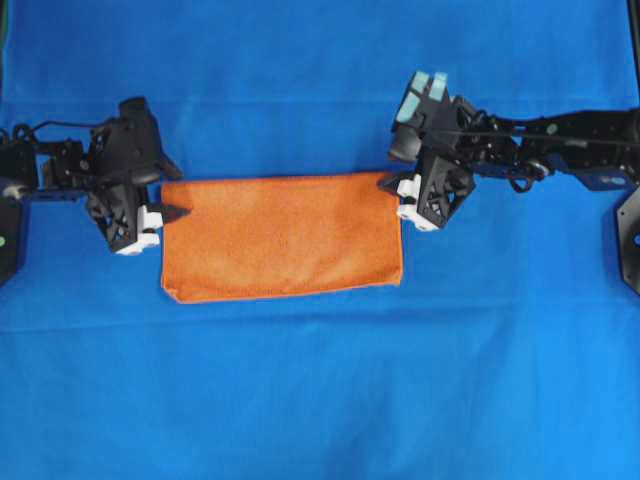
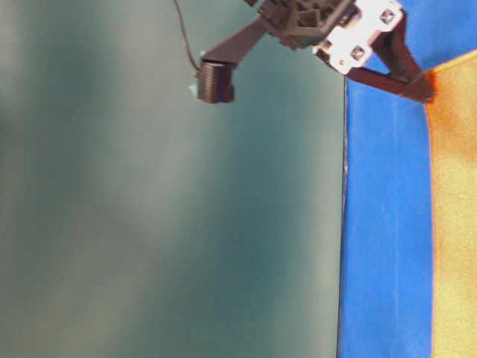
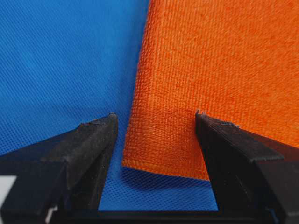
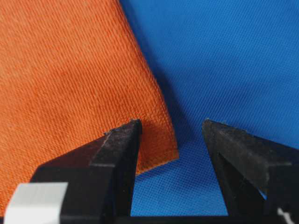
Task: Fold the orange towel.
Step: 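Grasp the folded edge corners of the towel with both grippers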
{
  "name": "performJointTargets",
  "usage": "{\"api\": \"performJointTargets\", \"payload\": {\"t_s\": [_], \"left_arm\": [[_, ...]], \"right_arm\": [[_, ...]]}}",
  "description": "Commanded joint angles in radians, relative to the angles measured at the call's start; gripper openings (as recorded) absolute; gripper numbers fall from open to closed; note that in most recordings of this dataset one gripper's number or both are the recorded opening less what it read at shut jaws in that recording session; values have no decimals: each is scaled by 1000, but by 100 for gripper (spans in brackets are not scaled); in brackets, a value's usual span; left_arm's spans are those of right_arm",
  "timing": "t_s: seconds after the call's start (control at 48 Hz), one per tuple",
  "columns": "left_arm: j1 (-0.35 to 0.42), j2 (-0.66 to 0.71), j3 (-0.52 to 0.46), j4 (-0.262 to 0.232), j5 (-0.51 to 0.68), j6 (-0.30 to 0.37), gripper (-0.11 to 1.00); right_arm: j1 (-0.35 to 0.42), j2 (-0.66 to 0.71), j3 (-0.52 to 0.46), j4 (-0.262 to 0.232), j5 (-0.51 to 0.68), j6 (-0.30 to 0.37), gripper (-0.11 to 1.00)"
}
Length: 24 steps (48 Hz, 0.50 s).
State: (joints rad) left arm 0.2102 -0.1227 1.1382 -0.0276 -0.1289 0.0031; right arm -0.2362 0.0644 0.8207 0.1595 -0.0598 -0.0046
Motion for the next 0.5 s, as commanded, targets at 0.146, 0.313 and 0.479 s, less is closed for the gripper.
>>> {"api": "performJointTargets", "payload": {"t_s": [0.146,0.313,0.479], "left_arm": [[37,3,-12,2,-9,2,61],[40,6,-15,2,-5,2,60],[40,37,-48,2,55,2,41]], "right_arm": [[-3,20,-18,0,-11,-2,59],[-3,28,-20,0,-12,-2,56],[-3,29,-25,0,-18,-2,30]]}}
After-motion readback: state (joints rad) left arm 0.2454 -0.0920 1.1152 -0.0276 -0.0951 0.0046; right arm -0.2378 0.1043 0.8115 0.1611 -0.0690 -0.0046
